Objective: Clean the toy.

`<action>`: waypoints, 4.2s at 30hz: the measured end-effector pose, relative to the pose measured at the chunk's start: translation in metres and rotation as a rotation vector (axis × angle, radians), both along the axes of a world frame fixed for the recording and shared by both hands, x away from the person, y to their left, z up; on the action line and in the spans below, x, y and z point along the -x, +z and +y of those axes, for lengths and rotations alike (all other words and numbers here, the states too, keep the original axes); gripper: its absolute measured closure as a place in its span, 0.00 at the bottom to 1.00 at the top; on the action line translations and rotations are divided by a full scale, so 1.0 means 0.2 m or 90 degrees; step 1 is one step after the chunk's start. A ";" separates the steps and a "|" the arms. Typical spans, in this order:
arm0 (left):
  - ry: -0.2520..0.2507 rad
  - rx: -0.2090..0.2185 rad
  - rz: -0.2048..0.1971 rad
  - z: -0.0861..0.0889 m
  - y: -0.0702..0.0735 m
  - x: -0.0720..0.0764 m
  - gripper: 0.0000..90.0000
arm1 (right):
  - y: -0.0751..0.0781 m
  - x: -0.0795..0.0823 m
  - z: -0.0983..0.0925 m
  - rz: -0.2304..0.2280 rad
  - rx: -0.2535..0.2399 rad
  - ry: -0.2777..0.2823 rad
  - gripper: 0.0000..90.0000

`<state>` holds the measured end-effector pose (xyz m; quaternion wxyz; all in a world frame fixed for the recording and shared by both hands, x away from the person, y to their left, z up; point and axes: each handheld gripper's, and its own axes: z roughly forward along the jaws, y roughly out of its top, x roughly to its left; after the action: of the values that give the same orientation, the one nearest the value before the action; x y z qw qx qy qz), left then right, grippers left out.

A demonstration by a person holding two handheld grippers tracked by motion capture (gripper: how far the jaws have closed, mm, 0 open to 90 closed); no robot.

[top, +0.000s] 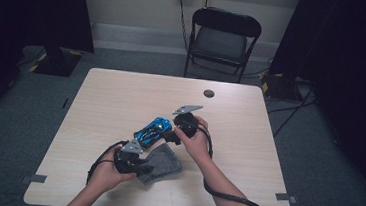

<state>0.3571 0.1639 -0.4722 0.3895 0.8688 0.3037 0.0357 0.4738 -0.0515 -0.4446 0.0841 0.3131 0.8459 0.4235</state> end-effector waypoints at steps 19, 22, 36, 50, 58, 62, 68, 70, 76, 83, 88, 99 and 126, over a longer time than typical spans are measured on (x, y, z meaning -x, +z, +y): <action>0.022 0.000 0.009 0.10 0.00 0.01 0.81 | -0.14 -0.05 0.30 -0.039 0.074 0.069 0.15; 0.032 0.003 0.012 0.13 0.00 0.02 0.80 | -0.16 -0.05 0.31 -0.055 0.090 0.067 0.12; 0.079 0.011 0.021 0.24 0.00 0.05 0.80 | -0.24 -0.07 0.25 -0.068 0.010 0.053 0.01; 0.117 -0.014 0.019 0.29 -0.01 -0.01 0.80 | -0.23 -0.07 0.27 -0.057 0.022 0.055 0.01; 0.164 -0.038 -0.001 0.37 0.00 -0.06 0.80 | -0.23 -0.06 0.27 -0.055 0.024 0.055 0.01; 0.203 -0.036 -0.014 0.42 -0.01 -0.08 0.81 | -0.23 -0.06 0.27 -0.058 0.026 0.059 0.01; 0.241 -0.045 -0.039 0.46 -0.01 -0.10 0.81 | -0.22 -0.06 0.27 -0.058 0.028 0.059 0.01; 0.256 -0.037 -0.042 0.47 -0.02 -0.12 0.81 | -0.22 -0.06 0.27 -0.058 0.027 0.059 0.01; 0.264 -0.030 -0.044 0.49 -0.02 -0.16 0.81 | -0.22 -0.06 0.27 -0.058 0.029 0.059 0.01; 0.292 -0.031 -0.059 0.50 -0.02 -0.17 0.81 | -0.22 -0.06 0.27 -0.055 0.028 0.060 0.01; 0.301 -0.027 -0.061 0.52 -0.03 -0.18 0.81 | -0.22 -0.06 0.27 -0.056 0.028 0.060 0.01; 0.345 -0.007 -0.084 0.59 0.00 -0.17 0.81 | -0.23 -0.06 0.27 -0.058 0.020 0.058 0.01; 0.280 0.062 -0.096 0.56 0.14 -0.06 0.80 | -0.24 -0.06 0.26 -0.066 0.011 0.057 0.01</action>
<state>0.3696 0.2766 -0.4440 0.4352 0.7571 0.4568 0.1698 0.4849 0.0011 -0.4920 0.1113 0.2517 0.8574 0.4349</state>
